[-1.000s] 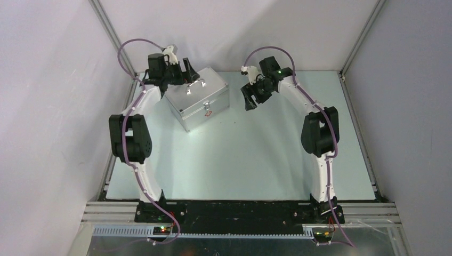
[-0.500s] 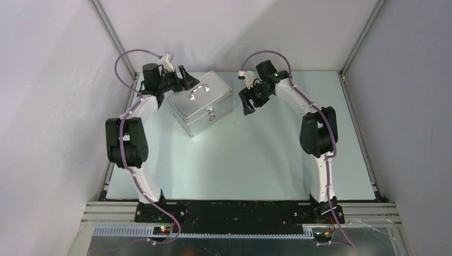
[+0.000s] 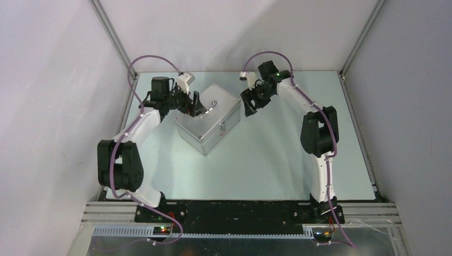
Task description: Organize the medicine kit
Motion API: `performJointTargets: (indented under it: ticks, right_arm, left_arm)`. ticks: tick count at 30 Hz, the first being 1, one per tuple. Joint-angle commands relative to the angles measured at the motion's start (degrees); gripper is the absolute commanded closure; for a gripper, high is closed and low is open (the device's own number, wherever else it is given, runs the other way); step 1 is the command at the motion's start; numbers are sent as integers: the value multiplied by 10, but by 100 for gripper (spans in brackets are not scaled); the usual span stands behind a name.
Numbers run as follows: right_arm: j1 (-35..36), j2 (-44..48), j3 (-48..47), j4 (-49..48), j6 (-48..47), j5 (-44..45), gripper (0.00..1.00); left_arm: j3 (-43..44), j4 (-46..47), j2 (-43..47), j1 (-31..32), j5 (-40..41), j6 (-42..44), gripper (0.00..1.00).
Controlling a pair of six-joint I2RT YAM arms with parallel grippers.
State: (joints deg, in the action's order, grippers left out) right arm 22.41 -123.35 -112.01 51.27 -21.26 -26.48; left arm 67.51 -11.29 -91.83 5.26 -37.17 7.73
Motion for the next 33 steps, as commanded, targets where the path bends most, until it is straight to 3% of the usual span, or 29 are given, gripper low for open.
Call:
performJointTargets:
  ticks: [1, 5, 11, 16, 26, 29, 33]
  right_arm:
    - [-4, 14, -9, 11, -8, -25, 23]
    - [-4, 15, -14, 19, -7, -40, 23]
    - [-5, 26, -10, 45, -23, -109, 23]
    - [-5, 45, 3, 65, -40, -138, 23]
    - [1, 107, 91, 68, -50, -124, 22]
    - [1, 104, 84, 69, -51, -123, 22]
    - [5, 97, 75, 70, -50, -122, 22]
  left_arm:
    - [-22, -146, 39, 26, 22, 133, 11]
    - [28, -223, 38, 5, 29, 226, 11]
    - [26, -330, 50, -26, -21, 409, 8]
    - [61, -414, 47, -28, -50, 497, 9]
    - [23, -577, 133, -71, 26, 728, 7]
    - [13, -584, 134, -70, 21, 770, 7]
    - [31, -571, 95, -35, 11, 758, 10]
